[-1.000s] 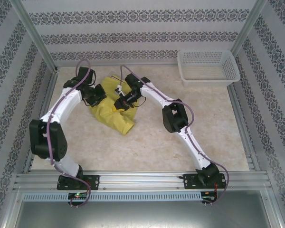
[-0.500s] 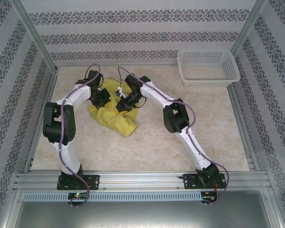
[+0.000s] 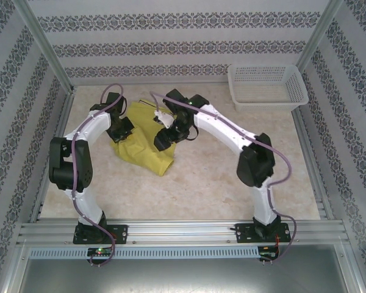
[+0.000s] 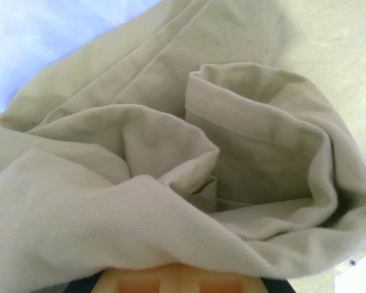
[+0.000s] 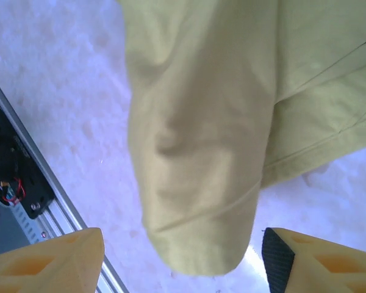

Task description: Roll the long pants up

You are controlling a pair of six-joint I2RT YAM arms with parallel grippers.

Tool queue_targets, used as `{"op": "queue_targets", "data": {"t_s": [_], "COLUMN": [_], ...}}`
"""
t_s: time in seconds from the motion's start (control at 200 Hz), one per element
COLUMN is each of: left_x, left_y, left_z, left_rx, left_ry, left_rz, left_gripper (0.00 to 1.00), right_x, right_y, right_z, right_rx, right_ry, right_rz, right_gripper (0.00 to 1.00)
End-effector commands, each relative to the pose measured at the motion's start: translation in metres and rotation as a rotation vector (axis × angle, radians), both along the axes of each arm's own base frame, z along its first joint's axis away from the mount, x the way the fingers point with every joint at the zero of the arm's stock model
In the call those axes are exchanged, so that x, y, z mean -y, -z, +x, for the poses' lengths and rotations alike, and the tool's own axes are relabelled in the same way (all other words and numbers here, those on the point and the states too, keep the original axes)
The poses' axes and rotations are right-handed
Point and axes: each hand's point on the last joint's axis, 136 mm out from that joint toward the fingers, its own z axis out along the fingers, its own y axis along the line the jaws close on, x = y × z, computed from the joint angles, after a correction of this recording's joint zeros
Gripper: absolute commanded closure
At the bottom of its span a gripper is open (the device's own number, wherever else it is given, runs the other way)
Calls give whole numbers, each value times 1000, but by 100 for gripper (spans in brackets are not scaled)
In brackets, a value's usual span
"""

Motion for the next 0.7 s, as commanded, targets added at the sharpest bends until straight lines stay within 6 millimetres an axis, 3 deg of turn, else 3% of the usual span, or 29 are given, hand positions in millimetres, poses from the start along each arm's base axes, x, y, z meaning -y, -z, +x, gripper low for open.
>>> {"op": "queue_targets", "data": {"t_s": [0.0,0.225,0.505,0.619,0.694], "left_x": [-14,-14,-16,-15,-15], "left_y": [0,-4,-1,-1,-1], "left_z": [-18,-21,-25,-24,-25], "left_rx": [-48,-46,-60,-59,-62], "left_ry": [-9,-9,-10,-9,-9], "left_rz": [53,51,57,53,52], "left_gripper": [100,100,100,100,100], "right_x": [3,4,-12,-14,-15], "right_y": [29,70,65,75,86], "right_z": [-7,-27,-25,-20,-17], "right_rx": [88,248,448,482,496], "right_ry": [26,-44,-116,-137,-162], "right_rz": [-92,-266,-344,-374,-393], "right_gripper": [28,23,21,22,28]}}
